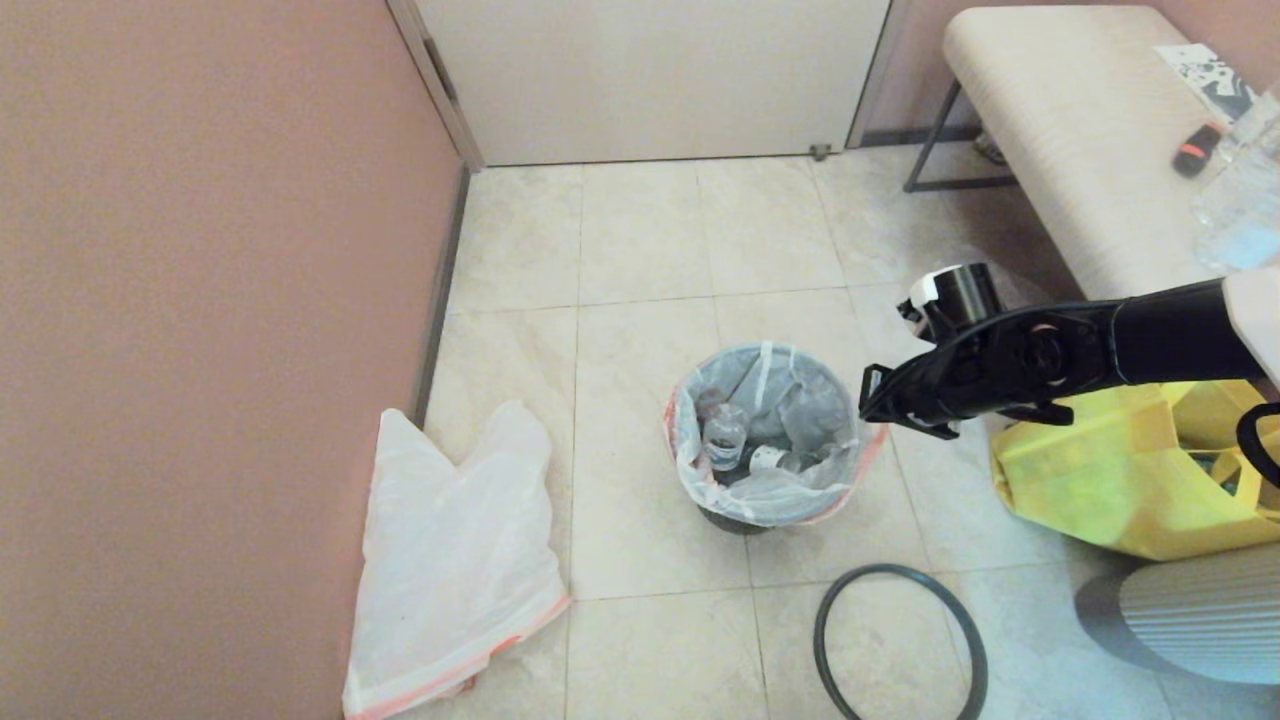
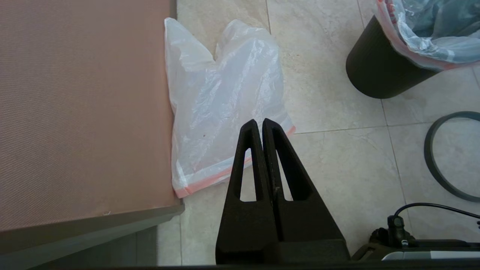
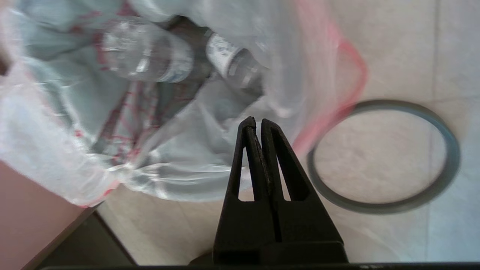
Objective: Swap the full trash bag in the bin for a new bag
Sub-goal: Place the trash bag on the floor
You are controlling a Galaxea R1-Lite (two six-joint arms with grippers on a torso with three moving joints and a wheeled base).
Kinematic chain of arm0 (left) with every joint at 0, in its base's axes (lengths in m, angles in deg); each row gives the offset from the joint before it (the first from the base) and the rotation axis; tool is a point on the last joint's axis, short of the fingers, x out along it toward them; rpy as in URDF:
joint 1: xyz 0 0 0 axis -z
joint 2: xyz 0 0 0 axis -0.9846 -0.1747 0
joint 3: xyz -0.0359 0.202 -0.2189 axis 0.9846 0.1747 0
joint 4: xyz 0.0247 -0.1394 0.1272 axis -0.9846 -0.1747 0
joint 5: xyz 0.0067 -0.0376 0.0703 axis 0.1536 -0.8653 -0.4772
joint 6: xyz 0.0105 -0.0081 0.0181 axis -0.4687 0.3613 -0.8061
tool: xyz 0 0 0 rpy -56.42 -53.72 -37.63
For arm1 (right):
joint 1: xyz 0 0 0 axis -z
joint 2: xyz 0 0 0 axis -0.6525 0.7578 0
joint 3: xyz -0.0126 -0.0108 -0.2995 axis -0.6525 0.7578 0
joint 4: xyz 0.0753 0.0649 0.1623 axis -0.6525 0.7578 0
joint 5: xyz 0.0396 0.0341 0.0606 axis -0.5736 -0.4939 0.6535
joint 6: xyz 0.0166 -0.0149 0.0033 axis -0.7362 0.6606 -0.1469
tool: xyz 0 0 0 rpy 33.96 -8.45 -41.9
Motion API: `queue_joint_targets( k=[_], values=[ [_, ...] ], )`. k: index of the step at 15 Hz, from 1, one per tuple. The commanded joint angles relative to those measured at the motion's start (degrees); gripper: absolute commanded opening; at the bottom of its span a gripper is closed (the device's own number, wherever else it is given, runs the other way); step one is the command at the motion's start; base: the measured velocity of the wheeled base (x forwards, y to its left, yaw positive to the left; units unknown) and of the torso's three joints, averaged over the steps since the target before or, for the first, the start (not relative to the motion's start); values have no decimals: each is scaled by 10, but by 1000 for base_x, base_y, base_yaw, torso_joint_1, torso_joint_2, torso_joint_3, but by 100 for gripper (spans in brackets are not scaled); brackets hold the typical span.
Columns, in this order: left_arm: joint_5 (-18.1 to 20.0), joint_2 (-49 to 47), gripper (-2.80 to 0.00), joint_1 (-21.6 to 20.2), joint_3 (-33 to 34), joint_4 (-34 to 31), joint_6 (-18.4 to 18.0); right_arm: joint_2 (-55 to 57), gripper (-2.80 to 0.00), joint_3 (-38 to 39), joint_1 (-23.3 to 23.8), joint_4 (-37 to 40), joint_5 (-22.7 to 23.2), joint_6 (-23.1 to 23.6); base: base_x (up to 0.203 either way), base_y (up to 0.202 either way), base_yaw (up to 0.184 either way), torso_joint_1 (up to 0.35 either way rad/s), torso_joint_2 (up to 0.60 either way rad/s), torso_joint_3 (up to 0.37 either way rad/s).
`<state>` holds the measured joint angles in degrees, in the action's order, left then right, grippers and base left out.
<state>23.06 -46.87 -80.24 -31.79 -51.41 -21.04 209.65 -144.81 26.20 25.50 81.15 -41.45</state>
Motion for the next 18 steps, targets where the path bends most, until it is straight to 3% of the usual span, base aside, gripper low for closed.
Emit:
queue_joint_targets(
  k=[1, 6, 10, 13, 14, 18],
  values=[
    [0, 0, -280, 0, 0, 0, 0, -2, -280, -2, -13, -6, 4, -2, 0, 0, 0, 0, 0, 0],
    [0, 0, -280, 0, 0, 0, 0, 18, -280, 4, -8, -38, 23, -1, 0, 0, 0, 0, 0, 0],
    [0, 0, -280, 0, 0, 0, 0, 16, -280, 43, 60, -37, -2, -16, 0, 0, 0, 0, 0, 0],
    [0, 0, -280, 0, 0, 0, 0, 25, -280, 83, 95, -41, -1, 22, 0, 0, 0, 0, 0, 0],
    [0, 0, -280, 0, 0, 0, 0, 32, 0, 82, 95, -42, -2, 26, 0, 0, 0, 0, 0, 0],
    [0, -1, -280, 0, 0, 0, 0, 89, 0, 21, 92, -42, -5, 37, 0, 0, 0, 0, 0, 0]
  ],
)
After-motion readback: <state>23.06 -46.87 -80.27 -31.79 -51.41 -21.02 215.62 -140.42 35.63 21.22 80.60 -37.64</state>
